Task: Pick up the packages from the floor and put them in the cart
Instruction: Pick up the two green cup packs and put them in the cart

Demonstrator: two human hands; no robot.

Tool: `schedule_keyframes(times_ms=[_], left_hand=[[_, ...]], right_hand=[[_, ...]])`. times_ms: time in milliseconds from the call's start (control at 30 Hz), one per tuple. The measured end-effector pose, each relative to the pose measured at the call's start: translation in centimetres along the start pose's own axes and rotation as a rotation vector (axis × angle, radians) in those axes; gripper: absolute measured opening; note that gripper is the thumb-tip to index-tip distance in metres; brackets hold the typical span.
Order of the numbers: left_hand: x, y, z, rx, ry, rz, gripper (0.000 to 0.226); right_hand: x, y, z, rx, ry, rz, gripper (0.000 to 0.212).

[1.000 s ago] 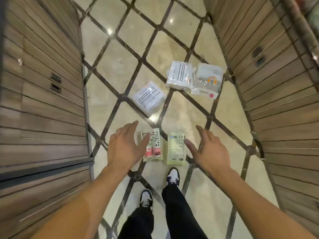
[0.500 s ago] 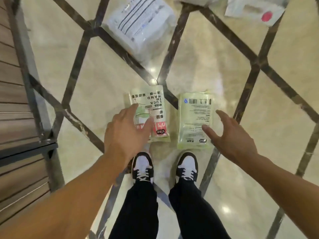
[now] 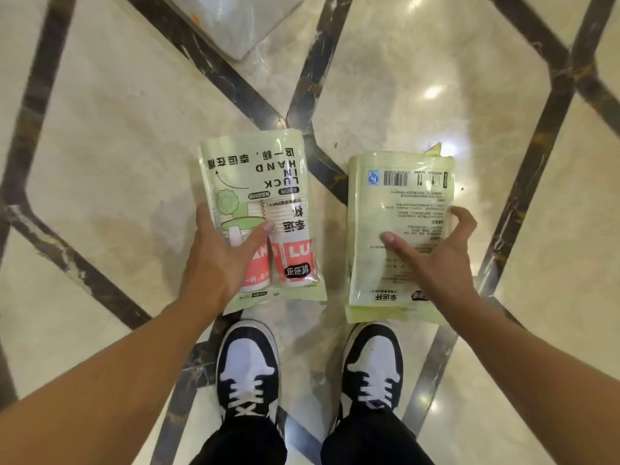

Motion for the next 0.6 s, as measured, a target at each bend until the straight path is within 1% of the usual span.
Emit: schedule_keyframes(times_ms=[100,133,167,200,233,267,300,367,400,433,533,600], left_hand=[[1.1,0.5,-0.6,-0.076,-0.06,0.029,0.103],[1.5,0.9,-0.7,-0.106,-0.07,0.061,0.097],[1.8,1.1,-1.0,-0.135,-0.057,0.093,0.092],[2.0,1.1,-1.4,-0.161,-0.036,0.113,0.086],[2.0,1.1,-1.7,-0.183,-0.018,0.127,0.081],[2.1,1.1,-1.8,-0.193,-0.007,0.136,0.082],[2.0,0.9,-1.6,-0.187,-0.005,0.133,0.088],[1.9,0.5,-1.0,-0.164,-0.024,0.097,0.107],[1.8,0.2,-0.7,-0.163,-0.03,0.077,0.109],[1.6,-0.2,-0.5,-0.169,-0.03,0.068,0.103],[0.6,-1.8,0.1,-0.18,-0.05,0.011,0.07],[-0.2,-2.9,0.9,-0.184,-0.069,-0.026,0.06]], right_hand=[[1.1,-0.6,0.1,0.069,0.017,-0.073,0.156],[1.4,-0.6,0.0,0.082,0.04,-0.093,0.16],[1.7,-0.6,-0.2,0.084,0.065,-0.11,0.158],[2.1,-0.7,-0.4,0.076,0.082,-0.119,0.152],[2.4,-0.7,-0.5,0.056,0.09,-0.116,0.139],[2.6,-0.7,-0.7,0.026,0.093,-0.104,0.126],[2.6,-0.6,-0.7,-0.001,0.089,-0.085,0.119],[1.9,0.3,-0.7,-0.02,0.077,-0.048,0.112],[1.4,1.0,-0.6,-0.01,0.069,-0.025,0.107],[1.0,1.4,-0.4,0.005,0.066,-0.012,0.101],[-0.5,2.8,0.0,0.033,0.066,0.032,0.085],[-1.8,3.9,0.8,0.041,0.035,0.064,0.08]])
Point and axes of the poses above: each hand's wrist, its own x-axis towards the middle knuckle, its own z-axis out of the back of the hand, y = z × x, the point moved 10 cm from there along x, towards the middle knuckle, and after that the axes turned 11 degrees about -z, right-handed, at the moved point
